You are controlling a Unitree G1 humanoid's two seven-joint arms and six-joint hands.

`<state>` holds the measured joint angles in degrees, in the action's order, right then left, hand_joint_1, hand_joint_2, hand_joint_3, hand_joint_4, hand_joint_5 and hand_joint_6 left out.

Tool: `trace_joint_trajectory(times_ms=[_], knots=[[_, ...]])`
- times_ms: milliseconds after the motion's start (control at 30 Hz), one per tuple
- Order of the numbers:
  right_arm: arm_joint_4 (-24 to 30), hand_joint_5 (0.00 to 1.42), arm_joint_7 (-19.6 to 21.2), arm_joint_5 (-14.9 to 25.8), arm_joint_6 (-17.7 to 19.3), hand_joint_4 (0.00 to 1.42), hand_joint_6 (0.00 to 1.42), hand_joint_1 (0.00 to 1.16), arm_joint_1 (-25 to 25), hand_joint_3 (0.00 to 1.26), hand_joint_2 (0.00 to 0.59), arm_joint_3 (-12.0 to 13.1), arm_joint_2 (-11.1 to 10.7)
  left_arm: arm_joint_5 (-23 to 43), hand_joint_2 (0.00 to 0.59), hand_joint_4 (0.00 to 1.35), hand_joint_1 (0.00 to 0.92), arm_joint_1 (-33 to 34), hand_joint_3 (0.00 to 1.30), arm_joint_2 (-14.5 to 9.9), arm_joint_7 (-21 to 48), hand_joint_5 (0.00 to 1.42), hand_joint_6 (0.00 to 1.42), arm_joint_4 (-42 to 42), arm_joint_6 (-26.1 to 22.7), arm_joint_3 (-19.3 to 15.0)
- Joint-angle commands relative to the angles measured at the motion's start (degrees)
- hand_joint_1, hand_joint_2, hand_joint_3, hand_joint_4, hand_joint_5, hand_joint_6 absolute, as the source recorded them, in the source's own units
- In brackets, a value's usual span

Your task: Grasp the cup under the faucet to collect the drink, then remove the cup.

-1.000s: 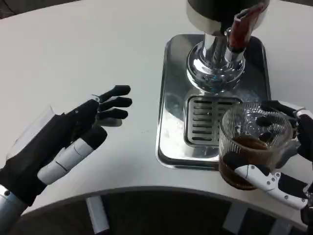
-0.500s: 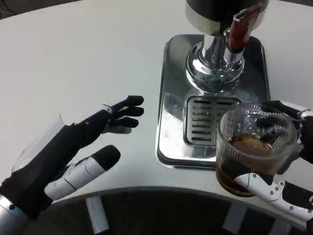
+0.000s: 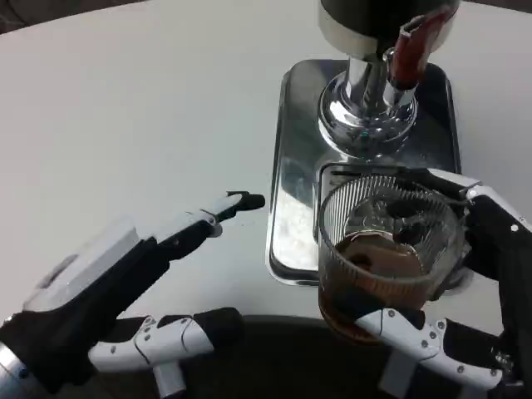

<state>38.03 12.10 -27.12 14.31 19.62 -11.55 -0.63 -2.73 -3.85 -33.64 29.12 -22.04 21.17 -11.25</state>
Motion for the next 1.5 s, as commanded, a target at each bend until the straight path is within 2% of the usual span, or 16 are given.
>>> trace_joint_trajectory(times_ms=[33,233,533,767,1067,1500], knots=[[2.0,1.1,-0.8,0.4,2.2,0.91,1.09,0.98,-0.6,0.81,0.115,-1.5,0.4,-2.6,0.101,0.0,0.0,-1.6,0.05,-3.5,1.2,0.0,0.1,-3.5,-1.7,-1.1],[2.3,1.11,-2.3,0.7,1.8,0.91,1.09,0.99,-1.9,0.82,0.116,-1.8,0.3,-4.6,0.101,0.0,0.0,-2.5,0.0,-5.6,1.2,0.0,0.07,-6.9,-2.8,-2.4],[3.6,1.11,-5.2,2.1,1.5,0.93,1.11,0.98,-1.7,0.82,0.115,-1.9,-0.4,-6.9,0.099,0.0,0.0,-5.4,0.0,-7.1,1.6,0.0,0.0,-11.7,-5.2,-5.6],[3.9,1.11,-7.6,3.1,1.8,0.94,1.11,0.98,-1.0,0.83,0.115,-2.2,-1.4,-7.2,0.099,0.0,0.0,-8.3,0.0,-7.7,2.9,0.0,0.0,-13.6,-5.9,-7.4],[4.1,1.12,-9.1,4.5,1.4,0.94,1.12,0.98,-1.6,0.83,0.114,-1.1,-2.0,-6.5,0.099,0.0,0.0,-11.0,0.0,-7.8,3.5,0.0,0.0,-14.3,-6.1,-10.4],[3.5,1.12,-9.8,4.5,1.5,0.94,1.13,0.98,-1.8,0.83,0.114,-1.3,-2.0,-6.5,0.099,0.0,0.0,-12.3,0.0,-7.6,3.7,0.0,0.0,-14.7,-6.5,-11.2]])
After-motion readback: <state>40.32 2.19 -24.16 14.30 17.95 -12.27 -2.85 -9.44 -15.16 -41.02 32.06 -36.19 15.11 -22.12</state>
